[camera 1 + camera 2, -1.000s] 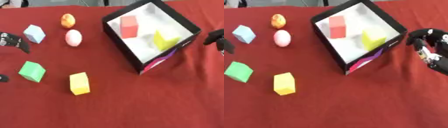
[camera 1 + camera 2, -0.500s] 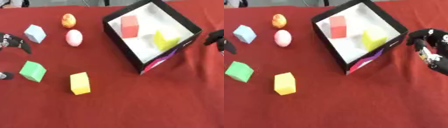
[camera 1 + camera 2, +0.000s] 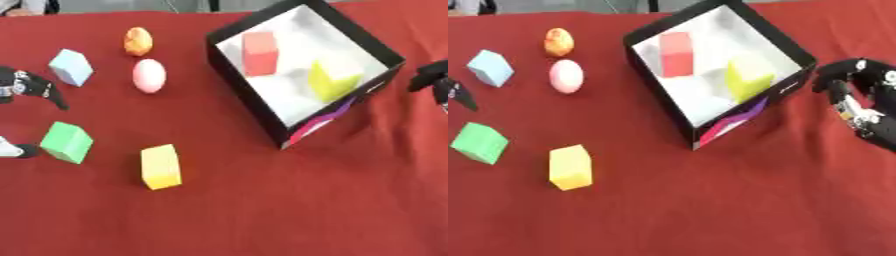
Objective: Pick up objects on the table and place them in the box.
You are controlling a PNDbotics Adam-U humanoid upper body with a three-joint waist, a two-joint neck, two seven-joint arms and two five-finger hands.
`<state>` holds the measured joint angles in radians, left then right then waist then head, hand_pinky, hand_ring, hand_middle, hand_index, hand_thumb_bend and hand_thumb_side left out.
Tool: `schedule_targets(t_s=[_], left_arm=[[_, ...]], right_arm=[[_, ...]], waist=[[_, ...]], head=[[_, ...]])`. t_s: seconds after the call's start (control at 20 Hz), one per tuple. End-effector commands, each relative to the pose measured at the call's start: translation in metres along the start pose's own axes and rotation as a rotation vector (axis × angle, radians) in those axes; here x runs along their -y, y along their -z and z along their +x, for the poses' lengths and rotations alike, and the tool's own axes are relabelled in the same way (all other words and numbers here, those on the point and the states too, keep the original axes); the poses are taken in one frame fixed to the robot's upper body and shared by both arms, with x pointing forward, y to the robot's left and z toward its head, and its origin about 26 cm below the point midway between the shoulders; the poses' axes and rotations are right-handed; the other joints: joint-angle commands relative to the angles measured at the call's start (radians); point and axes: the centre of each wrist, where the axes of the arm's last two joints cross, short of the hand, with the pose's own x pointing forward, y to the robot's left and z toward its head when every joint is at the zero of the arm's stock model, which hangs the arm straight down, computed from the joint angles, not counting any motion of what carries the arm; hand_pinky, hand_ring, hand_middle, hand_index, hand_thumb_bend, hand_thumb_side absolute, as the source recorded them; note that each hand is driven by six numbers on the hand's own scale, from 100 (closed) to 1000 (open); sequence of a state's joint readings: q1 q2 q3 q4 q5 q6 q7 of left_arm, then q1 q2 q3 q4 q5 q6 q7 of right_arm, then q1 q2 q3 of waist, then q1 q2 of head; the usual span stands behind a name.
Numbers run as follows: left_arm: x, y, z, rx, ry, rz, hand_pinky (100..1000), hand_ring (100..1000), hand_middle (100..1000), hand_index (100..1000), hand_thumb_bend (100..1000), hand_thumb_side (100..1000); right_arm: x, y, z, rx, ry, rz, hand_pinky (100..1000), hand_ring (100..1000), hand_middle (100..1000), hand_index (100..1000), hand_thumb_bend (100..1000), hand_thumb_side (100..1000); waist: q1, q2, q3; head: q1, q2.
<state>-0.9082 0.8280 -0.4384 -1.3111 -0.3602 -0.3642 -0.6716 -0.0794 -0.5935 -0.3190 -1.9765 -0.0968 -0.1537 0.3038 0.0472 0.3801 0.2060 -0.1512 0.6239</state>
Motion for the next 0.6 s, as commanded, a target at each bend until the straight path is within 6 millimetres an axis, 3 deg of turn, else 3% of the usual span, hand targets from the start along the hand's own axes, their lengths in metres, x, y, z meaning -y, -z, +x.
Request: schedule_targets(t_s=[0.05,0.6], left_arm=[[-0.0084,-0.0062,-0.0011,-0.005,0.004,-0.011,846,826,752,831,418,142],[-0.0081,-0.0050,-0.0004,-0.004,0.018,-0.034,849,835,772,826,472,128]], right_arm=[[0.0061,0.0031,0.0057,0.017,-0.032,0.010,986,672,631,744,100,528],[0.0057,0.0035,0.0062,0.019,-0.031,0.014,986,672,632,744,100,527]], waist=[[-0.001,-0.030,0.000],[0.001,-0.030,-0.003]], head=[[0.002,-0.001],[0.004,-0.001]])
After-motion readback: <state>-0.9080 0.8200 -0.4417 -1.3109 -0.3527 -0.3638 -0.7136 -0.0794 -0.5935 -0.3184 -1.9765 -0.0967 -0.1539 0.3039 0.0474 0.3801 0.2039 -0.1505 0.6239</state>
